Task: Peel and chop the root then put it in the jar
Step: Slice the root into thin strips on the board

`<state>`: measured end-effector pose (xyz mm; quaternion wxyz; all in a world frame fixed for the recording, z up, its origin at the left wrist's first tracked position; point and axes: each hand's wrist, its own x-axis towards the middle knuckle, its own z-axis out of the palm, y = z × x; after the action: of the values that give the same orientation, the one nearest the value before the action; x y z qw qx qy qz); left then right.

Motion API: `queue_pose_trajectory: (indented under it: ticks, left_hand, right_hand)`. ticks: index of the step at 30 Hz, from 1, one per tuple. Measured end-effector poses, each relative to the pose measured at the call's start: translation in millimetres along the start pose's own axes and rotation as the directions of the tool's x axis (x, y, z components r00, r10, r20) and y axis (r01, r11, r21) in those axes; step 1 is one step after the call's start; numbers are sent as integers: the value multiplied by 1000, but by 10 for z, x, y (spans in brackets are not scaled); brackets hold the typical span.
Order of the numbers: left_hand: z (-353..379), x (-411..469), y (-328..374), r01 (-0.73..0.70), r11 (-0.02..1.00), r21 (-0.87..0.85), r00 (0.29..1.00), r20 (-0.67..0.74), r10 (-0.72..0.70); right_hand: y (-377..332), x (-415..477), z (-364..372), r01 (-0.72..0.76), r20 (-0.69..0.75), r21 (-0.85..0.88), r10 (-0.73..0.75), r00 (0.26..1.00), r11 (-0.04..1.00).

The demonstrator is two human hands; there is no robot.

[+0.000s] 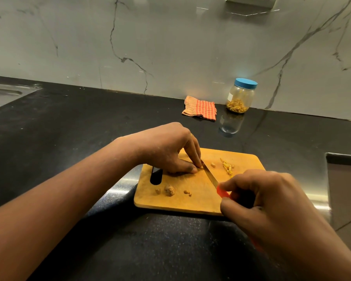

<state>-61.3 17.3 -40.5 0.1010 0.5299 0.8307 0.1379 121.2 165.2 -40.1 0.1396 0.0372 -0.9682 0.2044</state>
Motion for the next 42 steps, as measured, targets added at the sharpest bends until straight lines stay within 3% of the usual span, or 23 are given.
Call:
queue_pose_trajectory:
  ticks: [42]
  left_hand:
    - [-31,-24,-41,-1,1000,23,1000,9,1]
  right_hand:
    - [41,-38,-50,-35,43,16,34,999,999]
